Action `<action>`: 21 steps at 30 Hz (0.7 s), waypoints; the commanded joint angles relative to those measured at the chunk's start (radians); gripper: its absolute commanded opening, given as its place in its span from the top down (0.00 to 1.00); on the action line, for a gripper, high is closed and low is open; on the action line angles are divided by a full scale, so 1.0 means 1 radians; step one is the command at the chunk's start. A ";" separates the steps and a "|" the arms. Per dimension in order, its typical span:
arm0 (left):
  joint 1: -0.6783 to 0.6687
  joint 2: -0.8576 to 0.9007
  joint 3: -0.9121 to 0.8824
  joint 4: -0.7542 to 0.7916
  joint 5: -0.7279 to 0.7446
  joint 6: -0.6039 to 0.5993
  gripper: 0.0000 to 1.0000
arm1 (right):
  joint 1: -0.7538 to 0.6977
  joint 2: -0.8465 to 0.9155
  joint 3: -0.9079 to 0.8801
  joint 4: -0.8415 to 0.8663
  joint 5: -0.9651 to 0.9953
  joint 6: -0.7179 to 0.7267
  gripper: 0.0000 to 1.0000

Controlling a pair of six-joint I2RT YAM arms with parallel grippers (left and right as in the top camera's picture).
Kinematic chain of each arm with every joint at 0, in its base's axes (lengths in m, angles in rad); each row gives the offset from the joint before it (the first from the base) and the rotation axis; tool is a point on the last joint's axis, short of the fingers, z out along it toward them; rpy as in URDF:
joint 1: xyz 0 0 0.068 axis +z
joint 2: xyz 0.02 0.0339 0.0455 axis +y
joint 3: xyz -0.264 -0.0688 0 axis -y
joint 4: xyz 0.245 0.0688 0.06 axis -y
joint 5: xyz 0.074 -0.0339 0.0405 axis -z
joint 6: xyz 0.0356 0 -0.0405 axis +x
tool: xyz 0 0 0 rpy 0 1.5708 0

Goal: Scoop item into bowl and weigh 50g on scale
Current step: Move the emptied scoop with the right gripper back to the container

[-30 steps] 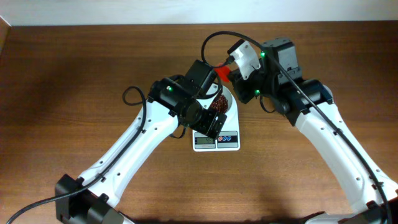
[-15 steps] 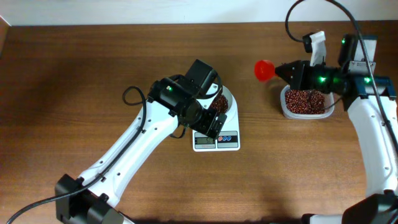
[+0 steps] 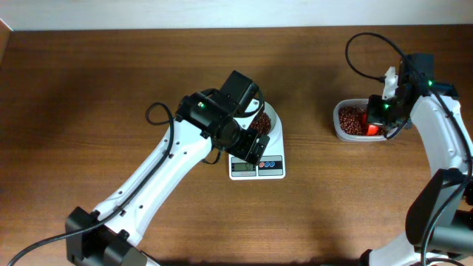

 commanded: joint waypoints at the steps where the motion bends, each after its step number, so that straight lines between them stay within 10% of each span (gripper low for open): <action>1: -0.002 -0.002 0.012 0.002 -0.004 0.002 0.01 | -0.003 0.005 0.003 0.048 0.051 0.001 0.89; 8: -0.002 -0.002 0.012 0.002 -0.004 0.002 0.01 | -0.003 0.029 0.003 0.067 0.051 0.000 0.76; 11: -0.002 -0.002 0.012 0.002 -0.004 0.002 0.01 | -0.003 0.040 0.011 0.075 0.063 -0.014 0.59; 12: -0.002 -0.002 0.012 0.002 -0.004 0.002 0.01 | -0.003 0.040 0.066 0.058 0.066 -0.014 0.36; 16: -0.002 -0.002 0.012 0.002 -0.004 0.002 0.01 | -0.002 0.040 0.251 -0.005 0.153 -0.014 0.19; 21: -0.002 -0.002 0.012 0.002 -0.004 0.002 0.01 | 0.026 0.048 0.250 -0.001 -0.283 -0.101 0.14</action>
